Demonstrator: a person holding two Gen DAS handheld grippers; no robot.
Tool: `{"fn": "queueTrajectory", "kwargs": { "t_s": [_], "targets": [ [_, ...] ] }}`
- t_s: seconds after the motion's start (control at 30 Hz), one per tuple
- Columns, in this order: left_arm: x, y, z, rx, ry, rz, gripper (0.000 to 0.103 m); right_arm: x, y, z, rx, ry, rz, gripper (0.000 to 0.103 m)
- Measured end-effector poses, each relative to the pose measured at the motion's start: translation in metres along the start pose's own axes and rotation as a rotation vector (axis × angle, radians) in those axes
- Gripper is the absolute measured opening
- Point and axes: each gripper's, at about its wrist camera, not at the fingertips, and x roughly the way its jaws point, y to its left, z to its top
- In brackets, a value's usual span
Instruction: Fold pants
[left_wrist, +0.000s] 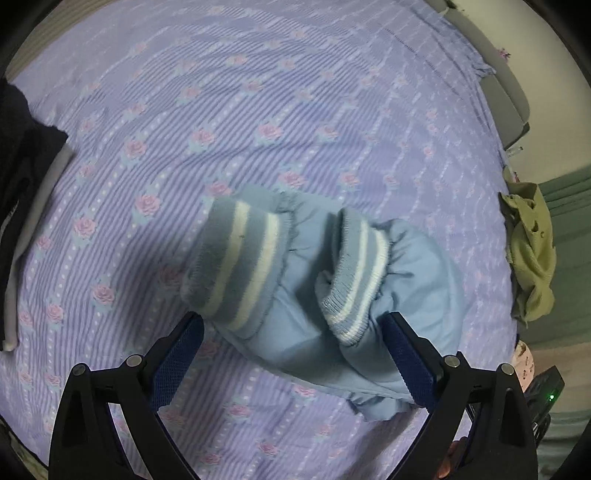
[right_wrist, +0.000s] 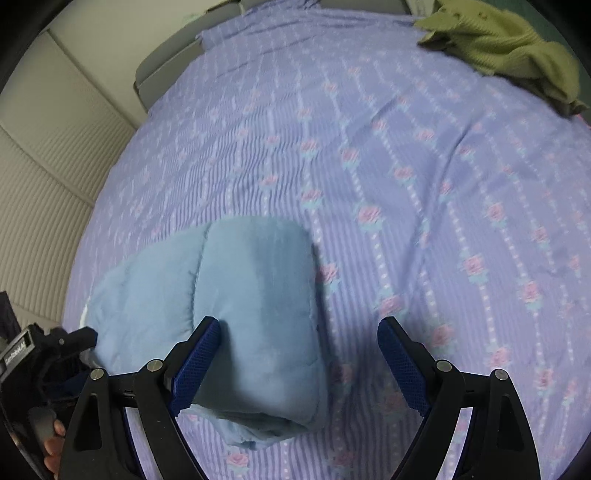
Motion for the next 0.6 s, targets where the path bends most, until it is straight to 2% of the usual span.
{"fn": "queueTrajectory", "kwargs": {
  "t_s": [0.1, 0.27, 0.5, 0.6],
  "targets": [
    [0.009, 0.01, 0.0, 0.006, 0.011, 0.011, 0.103, 0.014, -0.001, -0.005, 0.014, 0.041, 0.04, 0.088],
    [0.024, 0.029, 0.003, 0.012, 0.033, 0.002, 0.103, 0.028, 0.003, -0.013, 0.026, 0.084, 0.099, 0.087],
    [0.051, 0.061, 0.004, -0.048, 0.07, -0.146, 0.103, 0.042, 0.013, -0.021, 0.009, 0.1, 0.11, 0.087],
    [0.059, 0.066, 0.004, -0.051, 0.07, -0.178, 0.103, 0.047, 0.016, -0.022, -0.009, 0.1, 0.1, 0.087]
  ]
}}
